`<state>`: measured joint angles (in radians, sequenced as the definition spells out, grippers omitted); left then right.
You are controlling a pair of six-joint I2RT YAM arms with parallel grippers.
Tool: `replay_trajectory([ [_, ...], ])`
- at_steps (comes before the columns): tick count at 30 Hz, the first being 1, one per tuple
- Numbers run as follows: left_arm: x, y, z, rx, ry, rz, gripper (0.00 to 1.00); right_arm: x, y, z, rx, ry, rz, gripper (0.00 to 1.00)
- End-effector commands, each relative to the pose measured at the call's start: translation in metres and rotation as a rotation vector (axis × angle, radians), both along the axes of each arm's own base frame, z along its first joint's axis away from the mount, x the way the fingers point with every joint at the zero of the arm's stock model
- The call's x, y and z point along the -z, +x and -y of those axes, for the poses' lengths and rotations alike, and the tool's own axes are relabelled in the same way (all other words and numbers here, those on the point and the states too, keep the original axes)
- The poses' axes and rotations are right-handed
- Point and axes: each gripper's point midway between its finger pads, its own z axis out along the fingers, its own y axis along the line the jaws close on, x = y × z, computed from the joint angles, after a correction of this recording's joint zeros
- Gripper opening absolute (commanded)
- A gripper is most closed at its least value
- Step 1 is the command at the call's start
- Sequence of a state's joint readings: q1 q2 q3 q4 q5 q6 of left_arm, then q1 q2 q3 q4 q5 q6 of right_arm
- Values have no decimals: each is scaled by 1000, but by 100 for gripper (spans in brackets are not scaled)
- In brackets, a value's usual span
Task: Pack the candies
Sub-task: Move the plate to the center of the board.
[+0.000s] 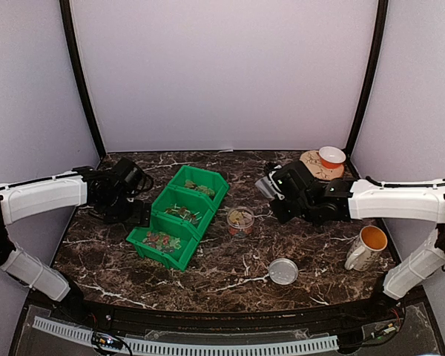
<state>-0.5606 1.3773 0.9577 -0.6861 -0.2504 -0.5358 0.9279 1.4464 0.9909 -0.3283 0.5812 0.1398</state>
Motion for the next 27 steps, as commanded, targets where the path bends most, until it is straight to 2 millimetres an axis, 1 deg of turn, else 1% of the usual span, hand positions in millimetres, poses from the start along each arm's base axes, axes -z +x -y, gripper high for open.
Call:
replay_trajectory([
  [1, 7, 11, -9, -16, 90, 18, 93, -22, 4, 7, 29, 45, 62, 1],
  [4, 12, 15, -12, -9, 134, 12, 90, -26, 1, 13, 36, 53, 72, 1],
  [8, 11, 26, -17, -15, 180, 27, 87, -30, -3, 18, 41, 64, 80, 1],
  [14, 10, 51, -33, -61, 199, 38, 86, -31, -4, 20, 43, 68, 83, 2],
  [19, 6, 81, -48, -107, 202, 59, 86, -31, -6, 23, 43, 72, 85, 2],
  [24, 5, 120, -57, -131, 252, 60, 87, -30, -8, 25, 46, 76, 83, 2],
  [27, 5, 143, -58, -138, 257, 70, 87, -29, -9, 27, 47, 78, 83, 2],
])
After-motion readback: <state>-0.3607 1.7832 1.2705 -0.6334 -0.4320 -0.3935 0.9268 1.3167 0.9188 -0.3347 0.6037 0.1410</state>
